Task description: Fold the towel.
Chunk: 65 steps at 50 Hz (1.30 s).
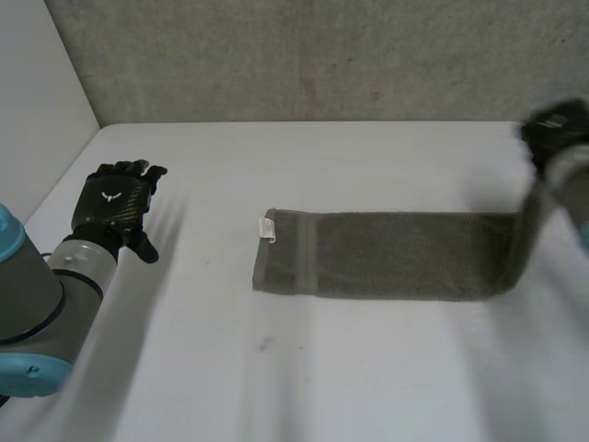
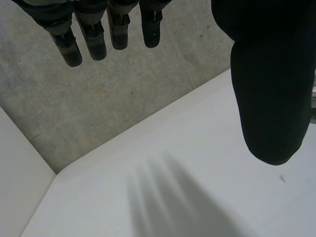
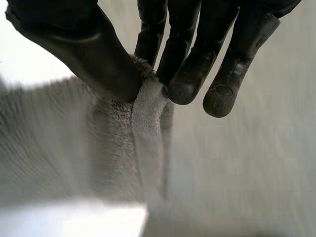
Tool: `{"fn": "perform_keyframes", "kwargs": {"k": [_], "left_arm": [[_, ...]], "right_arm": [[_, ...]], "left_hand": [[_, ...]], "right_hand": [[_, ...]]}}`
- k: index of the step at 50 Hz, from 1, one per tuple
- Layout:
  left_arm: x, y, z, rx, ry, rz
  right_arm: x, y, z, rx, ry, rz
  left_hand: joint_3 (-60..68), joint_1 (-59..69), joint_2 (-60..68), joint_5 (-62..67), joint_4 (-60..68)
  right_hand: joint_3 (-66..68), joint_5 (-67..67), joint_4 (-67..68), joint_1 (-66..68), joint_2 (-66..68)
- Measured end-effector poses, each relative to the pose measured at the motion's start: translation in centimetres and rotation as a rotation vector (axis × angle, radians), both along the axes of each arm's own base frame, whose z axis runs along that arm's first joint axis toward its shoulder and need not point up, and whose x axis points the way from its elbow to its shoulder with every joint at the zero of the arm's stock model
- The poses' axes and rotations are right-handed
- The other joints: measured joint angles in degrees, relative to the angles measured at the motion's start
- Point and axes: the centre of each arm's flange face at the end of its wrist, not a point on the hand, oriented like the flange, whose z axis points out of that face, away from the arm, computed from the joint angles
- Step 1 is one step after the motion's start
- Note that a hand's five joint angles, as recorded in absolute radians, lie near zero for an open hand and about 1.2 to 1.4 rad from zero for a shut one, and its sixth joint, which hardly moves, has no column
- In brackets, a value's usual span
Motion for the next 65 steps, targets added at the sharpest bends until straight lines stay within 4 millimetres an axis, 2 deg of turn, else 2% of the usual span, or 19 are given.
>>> {"fn": "perform_keyframes", "kwargs": {"k": [1,3,5,6,10,14,18,22,28,30,34,38,46,48,50,52,55,61,65], "left_arm": [[0.0,0.0,0.0,0.000,0.000,0.000],[0.0,0.0,0.0,0.001,0.000,-0.001],[0.0,0.1,0.0,0.001,0.000,-0.001],[0.0,0.1,0.0,0.001,0.000,-0.001],[-0.1,0.1,-0.1,0.003,0.000,-0.003],[-0.1,0.2,-0.2,0.005,-0.001,-0.005],[-0.2,0.3,-0.2,0.007,-0.002,-0.007],[-0.2,0.4,-0.3,0.008,-0.002,-0.009],[-0.3,0.4,-0.3,0.004,-0.001,-0.012],[-0.3,0.4,-0.3,0.002,-0.001,-0.012],[-0.3,0.4,-0.3,-0.001,-0.001,-0.013],[-0.4,0.4,-0.3,-0.004,0.000,-0.014],[-0.4,0.4,-0.4,-0.002,-0.001,-0.015],[-0.5,0.5,-0.4,-0.001,-0.001,-0.017],[-0.6,0.5,-0.5,0.000,-0.002,-0.020],[-0.7,0.6,-0.5,0.001,-0.002,-0.024],[-0.9,0.8,-0.5,0.002,-0.004,-0.031],[-1.8,1.6,-0.2,-0.007,-0.003,-0.057],[-2.6,2.0,0.9,-0.043,0.011,-0.083]], "right_arm": [[1.2,0.5,0.3,-0.008,-0.002,0.030],[6.7,3.3,0.7,-0.029,-0.010,0.174],[10.4,5.5,0.3,-0.028,-0.012,0.275],[12.9,7.3,-0.2,-0.022,-0.012,0.346],[18.6,12.4,-2.8,0.024,0.006,0.521],[22.2,16.8,-6.6,0.095,0.048,0.647],[23.6,19.4,-9.9,0.156,0.088,0.711],[23.7,20.1,-11.1,0.185,0.102,0.722],[22.4,19.8,-8.7,0.183,0.045,0.688],[21.3,19.4,-7.3,0.182,-0.001,0.658],[18.3,17.8,-5.1,0.204,-0.121,0.561],[14.1,15.7,-5.0,0.274,-0.234,0.417],[6.4,12.4,-9.0,0.414,-0.264,0.157],[5.3,12.0,-10.0,0.436,-0.243,0.124],[4.5,11.5,-11.0,0.456,-0.216,0.100],[4.1,11.2,-11.5,0.461,-0.200,0.092],[4.1,10.6,-11.6,0.440,-0.190,0.092],[5.8,8.9,-8.4,0.272,-0.218,0.152],[10.1,9.9,-5.4,0.162,-0.231,0.316]], "left_hand": [[0.0,0.0,0.0,0.0,0.0],[0.0,0.0,0.0,0.0,0.0],[0.0,0.0,0.0,0.0,0.0],[0.0,0.0,0.0,0.0,0.0],[0.0,0.0,0.0,0.0,0.0],[0.0,0.0,0.0,0.0,0.0],[0.0,0.0,0.0,0.0,0.0],[0.0,0.0,0.0,0.0,0.0],[0.0,0.0,0.0,0.0,0.0],[0.0,0.0,0.0,0.0,0.0],[0.0,0.0,0.0,0.0,0.0],[0.0,0.0,0.0,0.0,0.0],[0.0,0.0,0.0,0.0,0.0],[0.0,0.0,0.0,0.0,0.0],[0.0,0.0,0.0,0.0,0.0],[0.0,0.0,0.0,0.0,0.0],[0.0,0.0,0.0,0.0,0.0],[0.0,0.0,0.0,0.0,0.0],[0.0,0.0,0.0,0.0,0.0]], "right_hand": [[0.0,0.0,0.0,0.0,0.0],[0.0,0.0,0.0,0.0,0.0],[0.2,0.0,0.0,0.0,0.0],[0.2,0.0,0.0,0.0,0.0],[0.2,0.0,0.0,0.0,0.0],[0.2,0.0,0.0,0.0,0.0],[0.2,0.0,0.0,0.0,0.0],[-3.9,-3.6,-4.1,-3.4,-3.2],[-54.7,-56.3,-54.2,-54.4,-54.5],[-61.5,-62.7,-61.3,-60.1,-60.2],[-62.7,-62.7,-61.8,-62.1,-61.0],[-62.7,-62.7,-61.8,-62.1,-61.0],[-61.4,-61.2,-60.7,-60.5,-59.6],[-53.6,-52.6,-53.6,-52.6,-51.9],[-37.2,-35.9,-37.4,-35.0,-33.9],[-18.2,-16.9,-18.3,-19.2,-16.0],[-2.8,-2.7,-2.7,-14.7,-4.3],[0.1,-0.1,0.0,-14.7,0.2],[0.1,0.4,0.0,-14.7,0.2]]}}
